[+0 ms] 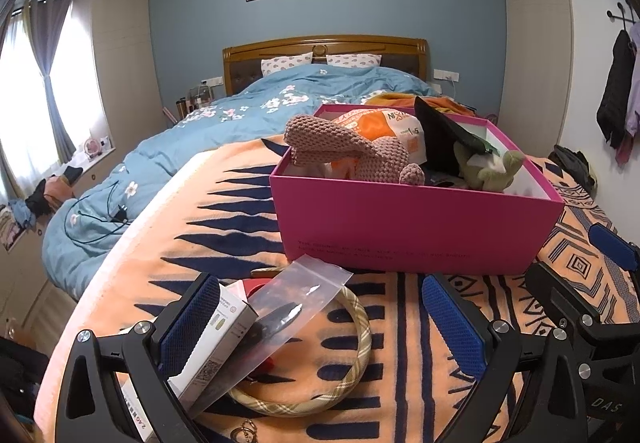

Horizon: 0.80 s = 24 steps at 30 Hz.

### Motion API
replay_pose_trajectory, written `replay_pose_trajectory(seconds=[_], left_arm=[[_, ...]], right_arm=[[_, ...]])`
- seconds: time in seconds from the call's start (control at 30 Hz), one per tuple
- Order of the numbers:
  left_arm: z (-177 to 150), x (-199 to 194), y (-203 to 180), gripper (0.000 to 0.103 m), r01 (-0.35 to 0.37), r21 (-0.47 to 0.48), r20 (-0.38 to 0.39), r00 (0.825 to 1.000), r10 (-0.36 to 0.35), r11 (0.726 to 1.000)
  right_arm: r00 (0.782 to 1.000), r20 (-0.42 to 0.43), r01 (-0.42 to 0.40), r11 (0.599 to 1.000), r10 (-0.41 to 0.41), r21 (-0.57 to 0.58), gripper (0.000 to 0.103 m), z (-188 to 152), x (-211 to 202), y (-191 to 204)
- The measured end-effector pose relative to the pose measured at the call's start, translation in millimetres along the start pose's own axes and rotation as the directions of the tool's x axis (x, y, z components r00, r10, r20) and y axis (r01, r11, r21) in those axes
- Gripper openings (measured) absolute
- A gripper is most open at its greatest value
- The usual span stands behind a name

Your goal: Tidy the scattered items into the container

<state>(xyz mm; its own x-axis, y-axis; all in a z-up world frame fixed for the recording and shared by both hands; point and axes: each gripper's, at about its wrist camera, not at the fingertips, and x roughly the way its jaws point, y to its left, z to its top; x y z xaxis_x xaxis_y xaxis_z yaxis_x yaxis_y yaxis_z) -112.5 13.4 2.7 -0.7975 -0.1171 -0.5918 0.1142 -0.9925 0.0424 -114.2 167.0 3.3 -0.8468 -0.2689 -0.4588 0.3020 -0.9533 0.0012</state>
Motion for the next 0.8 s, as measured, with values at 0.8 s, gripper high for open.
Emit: replay_pose_trajectory(seconds=[0.8], left_arm=[[-2.7, -1.0, -3.3, 0.103, -0.022, 0.014, 0.007, 1.000, 0.022, 1.000]], right_arm=[[1.000, -0.002, -0.008, 1.000, 0.008, 0.008, 0.103, -1.2, -2.7, 4.3]])
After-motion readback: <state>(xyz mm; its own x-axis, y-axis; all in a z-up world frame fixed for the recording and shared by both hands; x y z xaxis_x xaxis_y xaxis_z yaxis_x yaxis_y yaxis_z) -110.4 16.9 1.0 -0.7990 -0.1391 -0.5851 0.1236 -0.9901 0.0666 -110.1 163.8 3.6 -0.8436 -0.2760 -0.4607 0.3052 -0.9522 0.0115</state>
